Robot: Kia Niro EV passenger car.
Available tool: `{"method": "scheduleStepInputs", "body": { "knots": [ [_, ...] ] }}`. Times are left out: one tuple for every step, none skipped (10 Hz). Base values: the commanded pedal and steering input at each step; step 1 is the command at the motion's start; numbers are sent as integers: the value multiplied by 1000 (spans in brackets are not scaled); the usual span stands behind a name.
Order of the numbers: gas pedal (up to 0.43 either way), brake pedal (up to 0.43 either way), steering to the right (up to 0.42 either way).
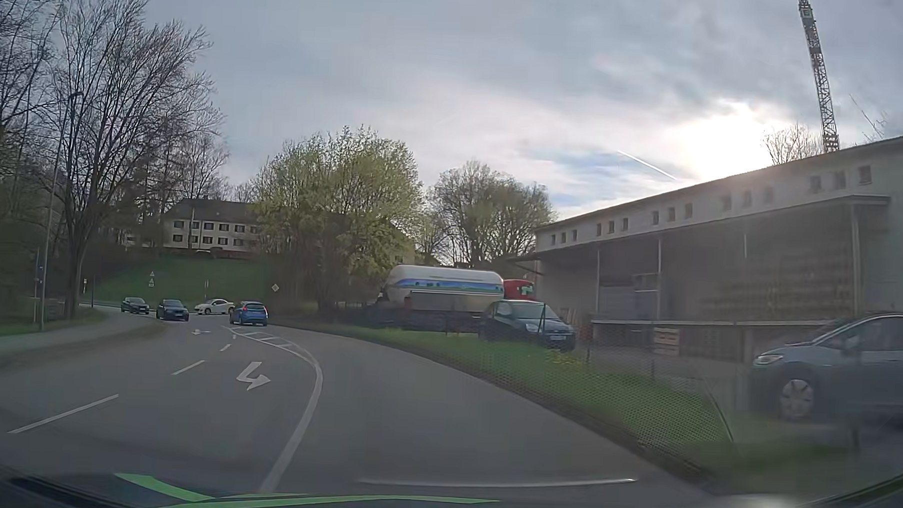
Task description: Follow the waypoints while adhering to traffic rules and regulations
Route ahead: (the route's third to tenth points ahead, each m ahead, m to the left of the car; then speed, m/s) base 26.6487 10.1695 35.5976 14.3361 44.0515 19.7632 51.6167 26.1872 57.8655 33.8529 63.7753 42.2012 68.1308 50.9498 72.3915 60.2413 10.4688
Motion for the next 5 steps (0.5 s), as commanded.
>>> {"method": "scheduleStepInputs", "body": {
  "knots": [
    [339, 0, -83],
    [339, 0, -82],
    [339, 0, -82],
    [339, 0, -80],
    [339, 0, -80]
  ]
}}
